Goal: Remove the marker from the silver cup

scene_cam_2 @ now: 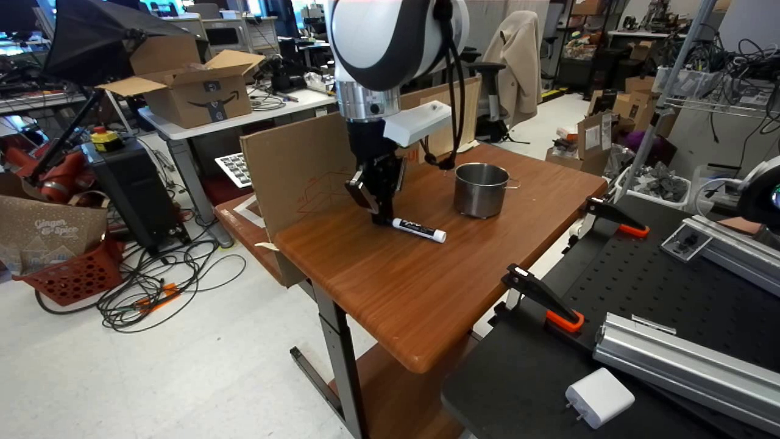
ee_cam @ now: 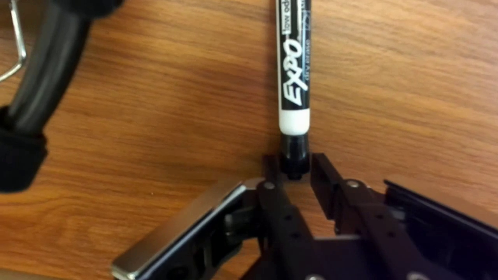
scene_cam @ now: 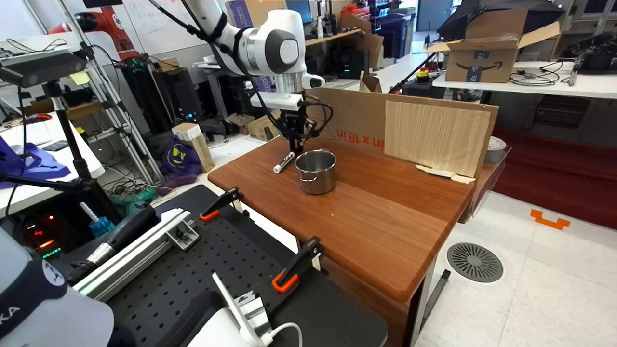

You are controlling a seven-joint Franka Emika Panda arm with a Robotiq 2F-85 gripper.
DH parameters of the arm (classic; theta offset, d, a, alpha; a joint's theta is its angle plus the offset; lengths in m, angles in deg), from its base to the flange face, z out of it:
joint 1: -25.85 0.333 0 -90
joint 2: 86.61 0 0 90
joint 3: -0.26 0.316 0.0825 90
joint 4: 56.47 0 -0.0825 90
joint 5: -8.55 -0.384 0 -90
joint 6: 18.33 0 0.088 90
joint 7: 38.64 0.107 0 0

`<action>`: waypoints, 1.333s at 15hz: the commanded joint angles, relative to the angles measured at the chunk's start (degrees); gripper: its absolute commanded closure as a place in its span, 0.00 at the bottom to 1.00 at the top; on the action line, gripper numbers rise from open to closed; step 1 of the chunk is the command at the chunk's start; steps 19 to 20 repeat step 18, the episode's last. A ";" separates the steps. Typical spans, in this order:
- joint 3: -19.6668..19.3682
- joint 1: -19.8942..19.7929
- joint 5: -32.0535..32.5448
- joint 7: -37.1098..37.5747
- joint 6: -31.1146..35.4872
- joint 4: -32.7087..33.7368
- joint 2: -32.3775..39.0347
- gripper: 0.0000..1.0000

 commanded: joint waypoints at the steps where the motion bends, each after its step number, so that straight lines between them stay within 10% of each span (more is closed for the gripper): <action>1: -1.63 1.78 1.63 2.53 -2.65 2.86 1.48 0.42; 7: -1.71 2.21 1.39 3.27 -2.69 2.46 0.46 0.01; 20: -0.07 1.12 0.22 2.55 -2.03 -2.58 -6.90 0.00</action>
